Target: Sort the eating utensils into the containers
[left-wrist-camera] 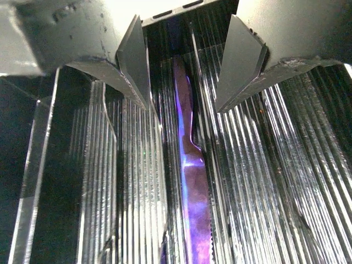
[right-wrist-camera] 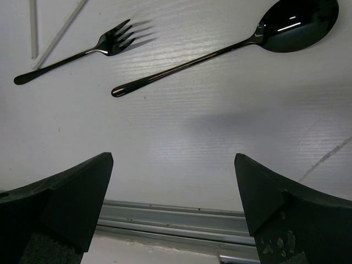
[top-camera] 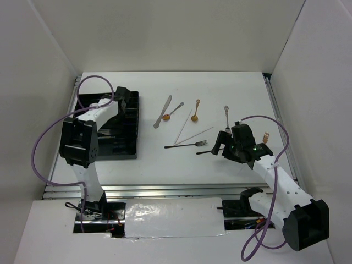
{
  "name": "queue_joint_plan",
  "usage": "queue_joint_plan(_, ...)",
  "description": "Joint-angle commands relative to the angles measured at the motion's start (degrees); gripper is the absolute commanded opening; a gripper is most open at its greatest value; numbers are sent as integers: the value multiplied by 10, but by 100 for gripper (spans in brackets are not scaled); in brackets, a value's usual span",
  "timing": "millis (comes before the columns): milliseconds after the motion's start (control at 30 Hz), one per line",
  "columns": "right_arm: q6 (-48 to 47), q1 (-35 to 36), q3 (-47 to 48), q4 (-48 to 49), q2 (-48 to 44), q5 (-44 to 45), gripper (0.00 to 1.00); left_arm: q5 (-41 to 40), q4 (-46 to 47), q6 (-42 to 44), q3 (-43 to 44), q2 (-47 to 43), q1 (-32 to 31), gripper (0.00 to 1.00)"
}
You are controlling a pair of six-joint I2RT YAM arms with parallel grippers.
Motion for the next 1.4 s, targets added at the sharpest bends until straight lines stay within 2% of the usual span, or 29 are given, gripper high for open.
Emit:
queue_joint_plan(0,2,2,24,11,-8,8,100,-36,-15,30,20,-43,-6,64)
queue_joint_plan(100,6,2,25,8,-17,8,100,-65,-2,79,44,-60,-17,62)
queue_joint_plan(167,7,3,25,6,-25,8,100,-66,38,181,68,-63,-29,61)
queue_joint_plan(200,9,2,27,4,-26,8,100,-63,56,265,74,-62,-36,61)
queue_joint_plan(267,9,3,36,-10,-31,8,100,-61,104,349,97,-60,-60,61)
queue_joint_plan(300,11,3,47,-14,-32,7,100,-57,122,443,102,-57,-78,61)
queue_joint_plan(400,14,3,62,-22,-38,5,100,21,173,599,142,-23,-96,68)
queue_joint_plan(433,14,4,63,-21,-42,4,100,37,141,620,196,-5,-101,75)
queue_joint_plan(533,16,4,62,-19,-43,6,100,51,66,687,313,87,-126,76)
queue_joint_plan(567,17,5,62,-18,-43,6,100,82,54,716,337,129,-134,76)
queue_joint_plan(667,19,7,57,-22,-41,8,100,160,35,750,401,195,-140,77)
queue_joint_plan(800,21,9,55,-25,-45,8,100,181,40,750,427,238,-143,76)
queue_joint_plan(933,19,10,52,-25,-36,8,100,172,30,729,464,284,-143,81)
queue_joint_plan(1067,18,11,59,-25,-25,8,100,197,40,729,470,310,-143,79)
queue_joint_plan(1367,17,14,55,-13,-7,6,100,159,17,728,439,331,-146,73)
